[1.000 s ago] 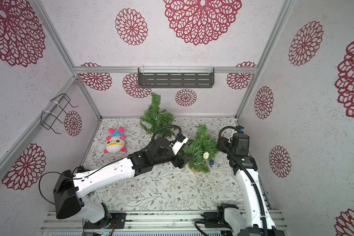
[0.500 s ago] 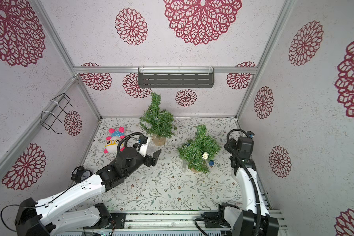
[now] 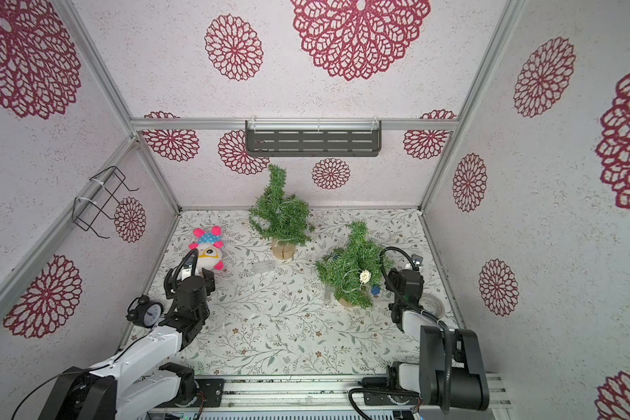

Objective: Wrap string light around the christmas tree
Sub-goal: Reset both arms

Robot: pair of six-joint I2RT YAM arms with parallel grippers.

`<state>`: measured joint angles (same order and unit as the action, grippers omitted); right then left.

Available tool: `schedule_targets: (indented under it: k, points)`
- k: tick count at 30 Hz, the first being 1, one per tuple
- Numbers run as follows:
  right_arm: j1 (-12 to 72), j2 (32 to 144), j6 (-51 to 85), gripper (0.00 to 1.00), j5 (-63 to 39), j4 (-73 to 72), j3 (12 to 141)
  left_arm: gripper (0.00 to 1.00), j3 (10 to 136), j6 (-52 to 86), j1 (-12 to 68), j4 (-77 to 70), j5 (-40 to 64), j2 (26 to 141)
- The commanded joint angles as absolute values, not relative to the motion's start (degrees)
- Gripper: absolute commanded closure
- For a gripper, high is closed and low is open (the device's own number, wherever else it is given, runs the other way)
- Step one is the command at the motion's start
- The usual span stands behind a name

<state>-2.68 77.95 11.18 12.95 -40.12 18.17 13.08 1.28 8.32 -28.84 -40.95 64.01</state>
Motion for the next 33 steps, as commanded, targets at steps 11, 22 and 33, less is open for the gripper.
schedule_targets:
  k: [11, 22, 33]
  points:
    - [-0.6, 87.9, 3.4, 0.03, 11.1, -74.3, 11.5, 0.02, 15.9, 0.8, -1.6, -64.9, -11.4, 88.0]
    - [0.1, 87.7, 3.6, 0.01, 13.6, -71.2, 12.9, 0.02, 23.2, 8.8, -3.9, -52.8, -24.7, 89.2]
    - [0.5, 87.6, 3.1, 0.01, 14.4, -69.4, 13.8, 0.02, 23.2, 8.6, -3.8, -53.0, -24.5, 89.4]
